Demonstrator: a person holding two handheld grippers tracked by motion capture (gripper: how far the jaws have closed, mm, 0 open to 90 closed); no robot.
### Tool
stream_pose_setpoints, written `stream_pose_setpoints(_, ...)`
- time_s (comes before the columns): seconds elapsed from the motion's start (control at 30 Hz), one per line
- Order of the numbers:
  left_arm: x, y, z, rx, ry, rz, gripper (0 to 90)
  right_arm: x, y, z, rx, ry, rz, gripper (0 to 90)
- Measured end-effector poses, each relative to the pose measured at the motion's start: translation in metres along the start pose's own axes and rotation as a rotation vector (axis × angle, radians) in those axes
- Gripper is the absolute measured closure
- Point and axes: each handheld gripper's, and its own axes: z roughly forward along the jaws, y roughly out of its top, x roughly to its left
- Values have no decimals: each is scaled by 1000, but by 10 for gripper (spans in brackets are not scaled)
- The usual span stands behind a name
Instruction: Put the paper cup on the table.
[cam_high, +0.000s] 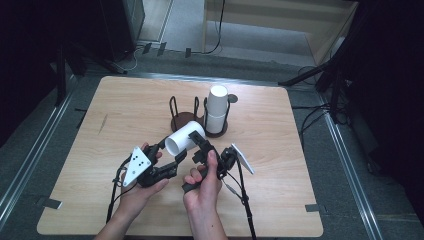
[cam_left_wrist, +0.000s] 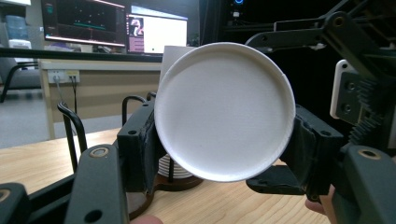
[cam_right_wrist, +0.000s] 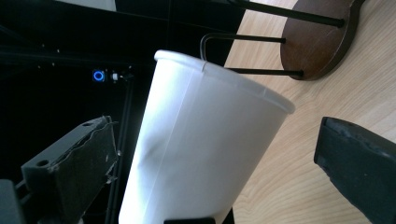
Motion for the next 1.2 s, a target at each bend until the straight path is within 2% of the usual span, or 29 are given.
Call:
stream_pose_setpoints(0.27,-1,-1,1,3,-1,8,357,-3,4,8,13,1,55,0)
stream_pose_setpoints(0.5,-3,-1,1,7,-7,16,357,-4,7,15,33,1,74,0)
stream_pose_setpoints(0.7,-4,-1,1,9,-9,22,357,-8,9,22,51,21,91,0)
stream_pose_setpoints(0.9,-3,-1,1,11,-9,25,357,-10,11,26,58,32,128,0)
stream_pose_setpoints(1.2,-1,-1,0,20,-5,22,357,-11,11,27,62,45,127,64)
